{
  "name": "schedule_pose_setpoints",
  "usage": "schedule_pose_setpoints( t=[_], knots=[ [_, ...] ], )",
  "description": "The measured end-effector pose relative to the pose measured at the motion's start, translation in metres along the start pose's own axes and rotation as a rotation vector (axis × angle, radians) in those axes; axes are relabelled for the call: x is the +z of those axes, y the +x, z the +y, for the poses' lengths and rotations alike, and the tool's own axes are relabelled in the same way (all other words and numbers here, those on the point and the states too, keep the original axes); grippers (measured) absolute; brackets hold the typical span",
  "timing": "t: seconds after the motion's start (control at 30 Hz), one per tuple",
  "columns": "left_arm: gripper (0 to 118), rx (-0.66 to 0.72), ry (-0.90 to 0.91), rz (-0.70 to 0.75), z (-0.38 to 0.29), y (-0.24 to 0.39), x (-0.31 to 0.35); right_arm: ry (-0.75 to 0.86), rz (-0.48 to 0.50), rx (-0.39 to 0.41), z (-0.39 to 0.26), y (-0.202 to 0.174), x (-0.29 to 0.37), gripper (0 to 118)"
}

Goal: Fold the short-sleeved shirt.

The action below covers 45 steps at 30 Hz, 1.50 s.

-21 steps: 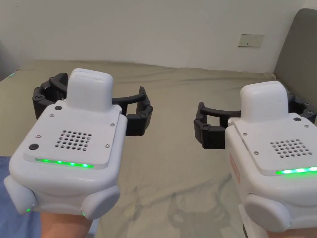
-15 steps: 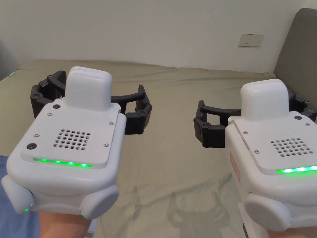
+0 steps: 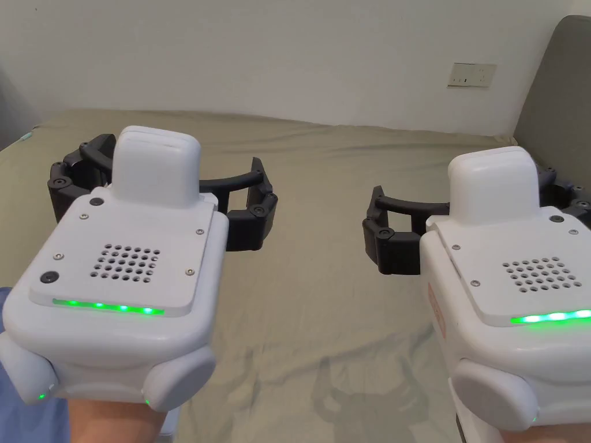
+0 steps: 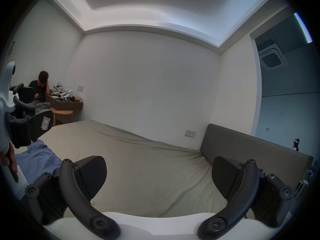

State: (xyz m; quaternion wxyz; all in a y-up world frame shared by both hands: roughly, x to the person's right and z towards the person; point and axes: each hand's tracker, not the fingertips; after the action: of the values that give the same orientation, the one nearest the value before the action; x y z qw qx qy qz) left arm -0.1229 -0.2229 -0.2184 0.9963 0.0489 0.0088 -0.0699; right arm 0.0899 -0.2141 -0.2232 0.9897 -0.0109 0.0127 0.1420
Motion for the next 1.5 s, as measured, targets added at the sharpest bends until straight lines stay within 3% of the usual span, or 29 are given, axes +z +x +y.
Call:
schedule_pose_setpoints(
  t=[0.23,0.33,0.43,0.5,0.57,0.63,0.67,0.7,0.73,0.77,0.8,0.9,1.0,1.03,1.07,1.1,1.2,1.27,1.37,1.5],
  knots=[
    [118,0.031,0.001,-0.008,0.002,-0.003,0.0,0.009,-0.006,0.005,0.002,0.003,0.002,118],
    [118,0.131,-0.006,-0.061,0.005,-0.01,0.002,0.012,-0.01,0.01,0.003,0.003,0.003,118],
    [118,0.127,-0.011,-0.054,0.004,-0.01,0.0,-0.031,-0.085,0.066,0.005,-0.002,-0.002,118],
    [118,-0.026,0.01,0.006,-0.003,-0.002,-0.003,-0.011,-0.093,0.214,0.003,-0.008,-0.003,118],
    [118,-0.462,0.063,0.099,-0.022,0.015,-0.01,0.087,-0.144,0.559,-0.01,-0.023,-0.004,118],
    [118,-1.004,0.19,0.218,-0.062,0.028,-0.018,0.243,-0.223,0.975,-0.039,-0.037,-0.005,118],
    [118,-1.246,0.269,0.266,-0.084,0.027,-0.019,0.31,-0.248,1.135,-0.051,-0.04,-0.005,118],
    [118,-1.447,0.367,0.303,-0.098,0.026,-0.017,0.359,-0.249,1.251,-0.061,-0.041,-0.006,118],
    [118,-1.533,0.427,0.307,-0.107,0.023,-0.016,0.353,-0.232,1.253,-0.061,-0.043,-0.005,118],
    [118,-1.506,0.425,0.281,-0.105,0.023,-0.014,0.321,-0.209,1.175,-0.06,-0.044,-0.004,118],
    [118,-1.364,0.356,0.219,-0.099,0.026,-0.011,0.287,-0.142,1.052,-0.054,-0.043,-0.001,118],
    [118,-0.614,0.02,0.039,-0.044,0.025,-0.004,0.107,-0.046,0.58,-0.027,-0.032,-0.006,118],
    [118,0.34,-0.174,-0.239,0.003,-0.027,-0.004,-0.179,0.202,-0.152,-0.002,0.014,-0.024,118],
    [118,0.565,-0.204,-0.266,-0.002,-0.038,-0.007,-0.225,0.281,-0.376,-0.004,0.029,-0.029,118],
    [118,0.618,-0.214,-0.236,-0.003,-0.042,-0.008,-0.239,0.296,-0.501,-0.009,0.037,-0.033,118],
    [118,0.548,-0.204,-0.212,-0.016,-0.041,-0.015,-0.225,0.279,-0.516,-0.013,0.037,-0.032,118],
    [118,0.161,-0.056,-0.075,-0.02,-0.014,-0.01,-0.087,0.108,-0.224,-0.009,0.022,-0.016,118],
    [118,0.012,0.013,-0.013,-0.024,0.005,-0.006,-0.044,0.07,-0.13,-0.007,0.01,-0.008,118],
    [118,-0.027,0.058,-0.016,-0.024,0.01,-0.001,-0.037,0.116,-0.159,-0.003,0.012,-0.002,118],
    [118,0.02,0.037,-0.038,-0.016,0.008,-0.001,-0.01,0.071,-0.163,0.001,0.013,0.0,118]
  ],
)
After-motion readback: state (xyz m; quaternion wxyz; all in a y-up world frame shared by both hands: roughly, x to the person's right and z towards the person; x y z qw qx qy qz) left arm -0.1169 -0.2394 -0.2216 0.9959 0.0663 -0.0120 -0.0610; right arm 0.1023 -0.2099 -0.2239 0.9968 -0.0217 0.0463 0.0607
